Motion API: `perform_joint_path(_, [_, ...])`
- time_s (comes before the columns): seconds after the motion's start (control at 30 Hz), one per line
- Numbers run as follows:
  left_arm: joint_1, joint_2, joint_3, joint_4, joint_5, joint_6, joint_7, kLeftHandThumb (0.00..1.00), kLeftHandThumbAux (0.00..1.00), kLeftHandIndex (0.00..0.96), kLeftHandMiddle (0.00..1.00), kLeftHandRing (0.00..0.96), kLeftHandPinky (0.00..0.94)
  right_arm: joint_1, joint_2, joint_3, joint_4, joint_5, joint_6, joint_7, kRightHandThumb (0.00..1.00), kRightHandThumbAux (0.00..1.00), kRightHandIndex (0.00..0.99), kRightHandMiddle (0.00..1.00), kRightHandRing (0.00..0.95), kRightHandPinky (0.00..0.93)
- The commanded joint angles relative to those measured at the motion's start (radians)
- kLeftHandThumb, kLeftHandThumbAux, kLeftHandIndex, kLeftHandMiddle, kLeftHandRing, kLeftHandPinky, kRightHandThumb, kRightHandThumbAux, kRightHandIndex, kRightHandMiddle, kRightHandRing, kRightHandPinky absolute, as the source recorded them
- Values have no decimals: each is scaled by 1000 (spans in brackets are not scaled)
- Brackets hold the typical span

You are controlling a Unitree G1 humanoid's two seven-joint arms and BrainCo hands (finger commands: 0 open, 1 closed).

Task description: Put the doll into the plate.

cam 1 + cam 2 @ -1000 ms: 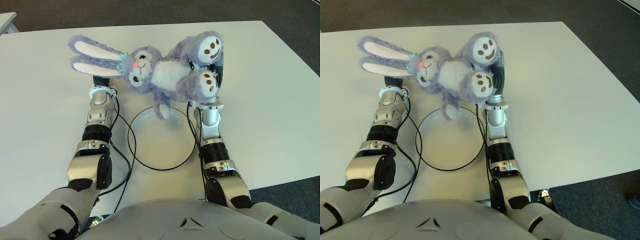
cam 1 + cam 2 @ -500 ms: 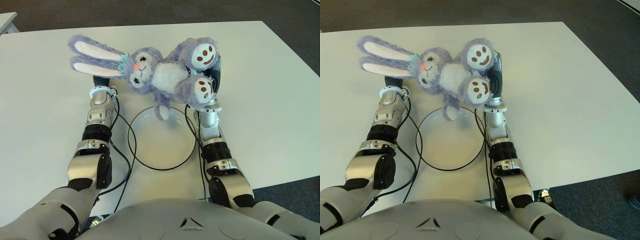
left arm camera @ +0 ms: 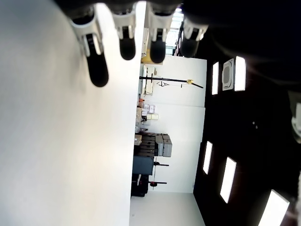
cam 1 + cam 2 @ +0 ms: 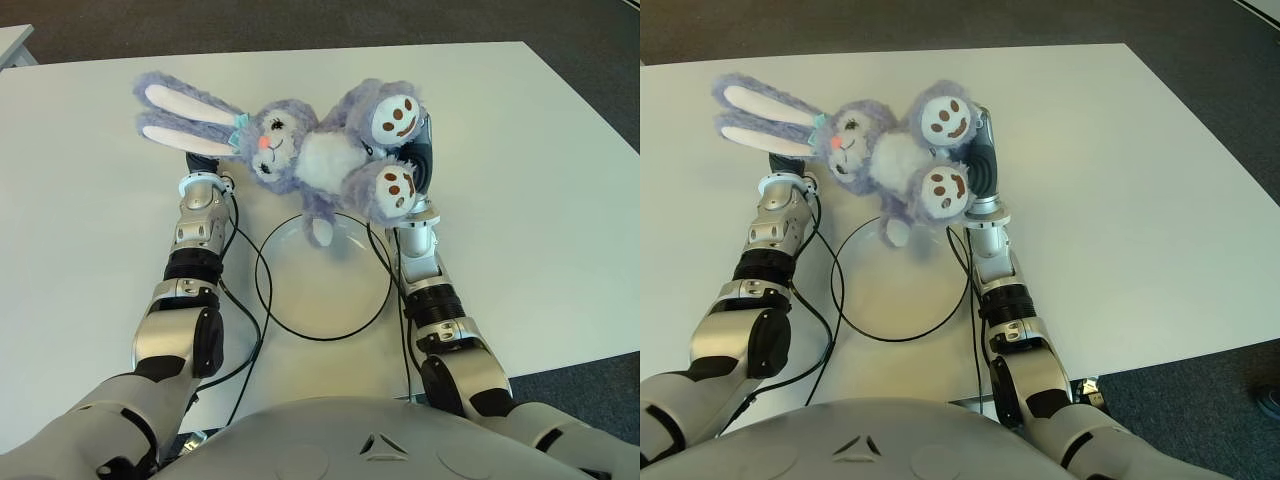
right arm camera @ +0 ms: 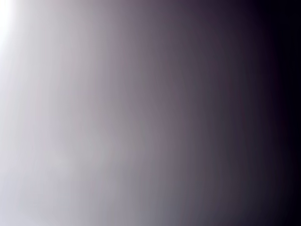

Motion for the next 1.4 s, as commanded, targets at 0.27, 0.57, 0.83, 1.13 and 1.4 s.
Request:
perform_joint_path(0.27, [25, 0, -5, 36, 4, 27, 1, 0, 397, 0, 92, 59, 0, 22, 0, 23, 1, 74, -32, 49, 714, 713, 435, 837, 849, 873])
perform_joint_path(0.57, [23, 0, -2, 43, -1, 25, -1, 0, 398, 0, 91, 58, 0, 14, -3, 23, -10, 91, -19, 79, 715, 712, 434, 836, 844, 876])
perform_joint_path(0.83, [23, 1, -3, 45, 0, 23, 0, 0, 402, 0, 97, 66, 0, -3, 5, 9, -12, 101, -16, 81, 716, 711, 434, 837, 844, 875])
perform_joint_path(1.13, [18, 4, -4, 55, 3, 25, 1, 0, 406, 0, 96, 65, 0, -30, 32, -5, 12, 114, -55, 63, 719, 711, 434, 835, 839, 851])
perform_joint_path(1.4, [16, 2, -2, 56, 0, 29, 4, 0, 404, 0, 90, 57, 0, -46, 50, -44, 26, 26, -89, -2, 718, 710, 435, 830, 828, 843])
